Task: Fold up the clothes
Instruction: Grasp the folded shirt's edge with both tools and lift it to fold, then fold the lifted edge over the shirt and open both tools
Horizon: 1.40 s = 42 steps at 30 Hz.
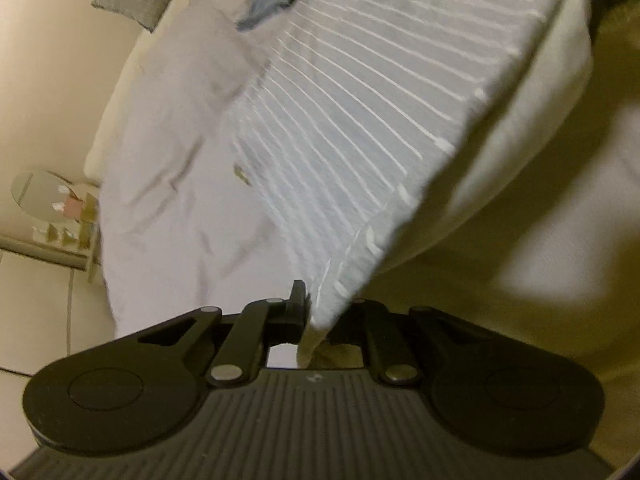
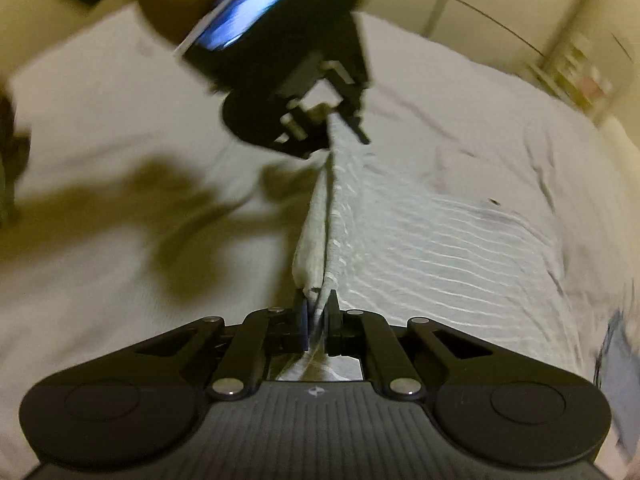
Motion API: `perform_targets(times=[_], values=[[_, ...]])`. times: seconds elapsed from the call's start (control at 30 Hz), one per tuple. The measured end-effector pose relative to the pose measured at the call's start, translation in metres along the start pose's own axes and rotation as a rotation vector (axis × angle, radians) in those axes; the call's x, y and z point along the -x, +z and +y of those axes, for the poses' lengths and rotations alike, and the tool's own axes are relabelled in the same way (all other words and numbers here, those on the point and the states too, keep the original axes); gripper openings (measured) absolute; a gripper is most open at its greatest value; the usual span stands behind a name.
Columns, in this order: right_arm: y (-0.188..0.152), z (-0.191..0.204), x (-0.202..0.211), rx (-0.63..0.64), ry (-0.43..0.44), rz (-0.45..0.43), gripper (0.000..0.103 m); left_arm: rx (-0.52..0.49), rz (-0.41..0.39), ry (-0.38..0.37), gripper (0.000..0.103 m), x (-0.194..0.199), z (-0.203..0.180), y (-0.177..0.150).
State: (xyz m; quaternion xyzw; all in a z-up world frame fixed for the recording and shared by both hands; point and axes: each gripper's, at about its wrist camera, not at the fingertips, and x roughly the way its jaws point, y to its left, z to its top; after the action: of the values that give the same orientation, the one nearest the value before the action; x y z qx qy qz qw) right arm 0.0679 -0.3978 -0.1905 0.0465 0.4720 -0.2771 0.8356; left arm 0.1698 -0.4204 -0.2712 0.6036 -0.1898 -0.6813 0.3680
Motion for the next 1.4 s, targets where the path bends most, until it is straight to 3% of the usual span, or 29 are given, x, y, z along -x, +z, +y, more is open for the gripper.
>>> perform_targets(times=[0.17,0.37,0.53,0.77,1.07,1.4], values=[[0.009,-0.080,0.028,-0.200,0.050,-0.040,0.005,-0.064,0.020,-0.009,0.008,-0.007,0.050,0.050],[0.000,-0.189,0.037,-0.347,0.068,-0.063,0.005,-0.121,0.051,-0.044,0.008,-0.052,0.096,0.118],[-0.029,-0.264,0.016,-0.419,0.130,-0.045,0.005,-0.163,0.089,-0.134,0.008,-0.114,0.116,0.168],[-0.075,-0.356,-0.032,-0.568,0.237,0.024,0.005,-0.190,0.127,-0.261,0.008,-0.203,0.130,0.210],[-0.113,-0.401,-0.080,-0.752,0.312,0.089,0.005,-0.223,0.162,-0.387,0.008,-0.269,0.126,0.225],[-0.127,-0.407,-0.078,-0.842,0.315,0.092,0.005,-0.247,0.137,-0.427,0.008,-0.286,0.129,0.231]])
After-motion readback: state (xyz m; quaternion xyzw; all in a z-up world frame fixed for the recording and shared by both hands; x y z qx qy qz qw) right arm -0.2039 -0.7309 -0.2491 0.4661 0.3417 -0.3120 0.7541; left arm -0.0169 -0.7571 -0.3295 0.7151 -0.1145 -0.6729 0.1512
